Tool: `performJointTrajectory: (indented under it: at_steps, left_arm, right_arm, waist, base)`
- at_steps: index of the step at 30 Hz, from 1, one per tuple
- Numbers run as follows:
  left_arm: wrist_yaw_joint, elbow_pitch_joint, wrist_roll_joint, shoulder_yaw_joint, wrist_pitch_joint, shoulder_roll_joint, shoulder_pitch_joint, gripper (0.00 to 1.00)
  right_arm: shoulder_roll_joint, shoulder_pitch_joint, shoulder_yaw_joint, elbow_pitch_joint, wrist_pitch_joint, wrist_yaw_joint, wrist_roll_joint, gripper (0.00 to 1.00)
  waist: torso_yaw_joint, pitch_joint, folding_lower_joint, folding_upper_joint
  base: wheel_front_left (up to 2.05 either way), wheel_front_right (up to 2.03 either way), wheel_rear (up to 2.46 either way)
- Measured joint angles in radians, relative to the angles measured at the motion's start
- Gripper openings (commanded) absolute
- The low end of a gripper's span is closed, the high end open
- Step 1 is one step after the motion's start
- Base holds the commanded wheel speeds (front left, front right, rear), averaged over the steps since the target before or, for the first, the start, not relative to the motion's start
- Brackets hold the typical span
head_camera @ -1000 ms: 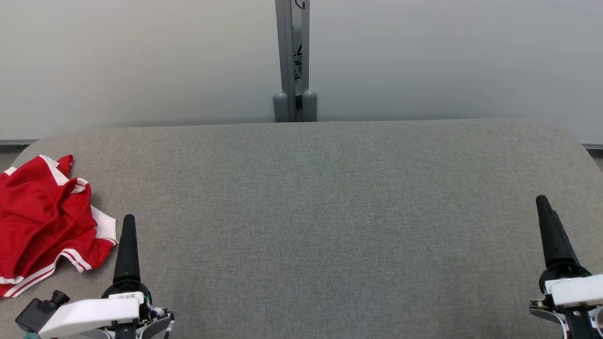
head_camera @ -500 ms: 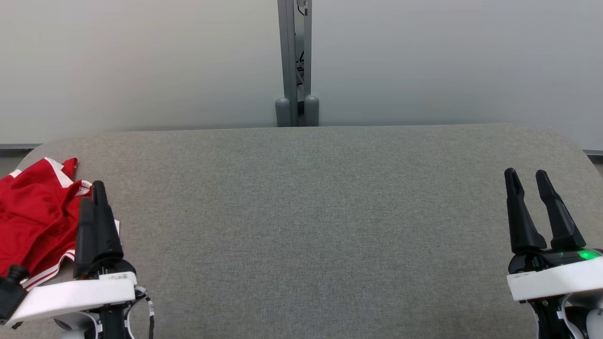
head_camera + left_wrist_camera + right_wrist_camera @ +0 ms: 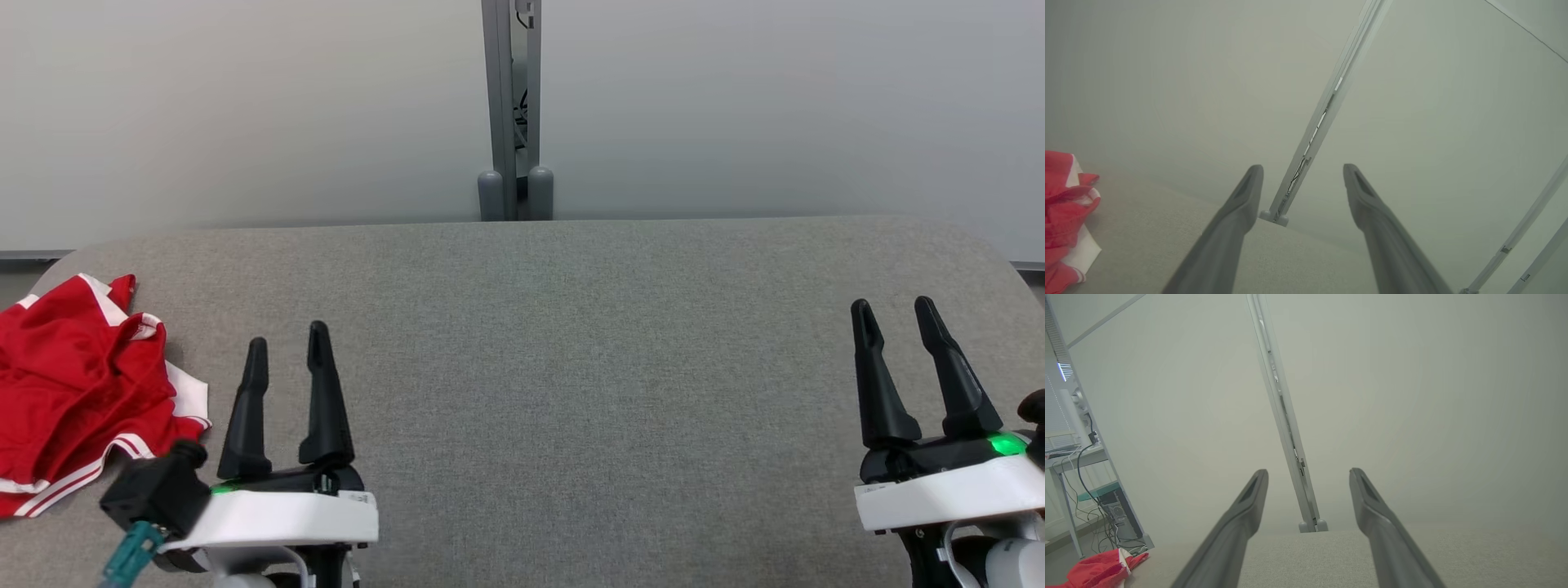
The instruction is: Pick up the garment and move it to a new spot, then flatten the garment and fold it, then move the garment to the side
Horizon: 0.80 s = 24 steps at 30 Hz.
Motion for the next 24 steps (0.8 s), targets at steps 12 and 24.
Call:
performJointTrajectory:
  at_steps: [12, 24]
  left_arm:
    - [0.072, 0.154, 0.148, -0.118, -0.016, 0.0, 0.007, 1.0]
    - [0.089, 0.238, 0.188, -0.148, -0.03, 0.001, 0.02, 1.0]
  right_arm:
    - [0.013, 0.015, 0.014, 0.075, -0.041, 0.001, -0.061, 1.0]
    - [0.012, 0.02, 0.056, 0.235, -0.073, 0.001, -0.064, 1.0]
  waist:
    - [-0.001, -0.013, 0.0, 0.0]
    - [0.004, -0.028, 0.0, 0.0]
  base:
    - [0.0, 0.0, 0.0]
    - [0.0, 0.0, 0.0]
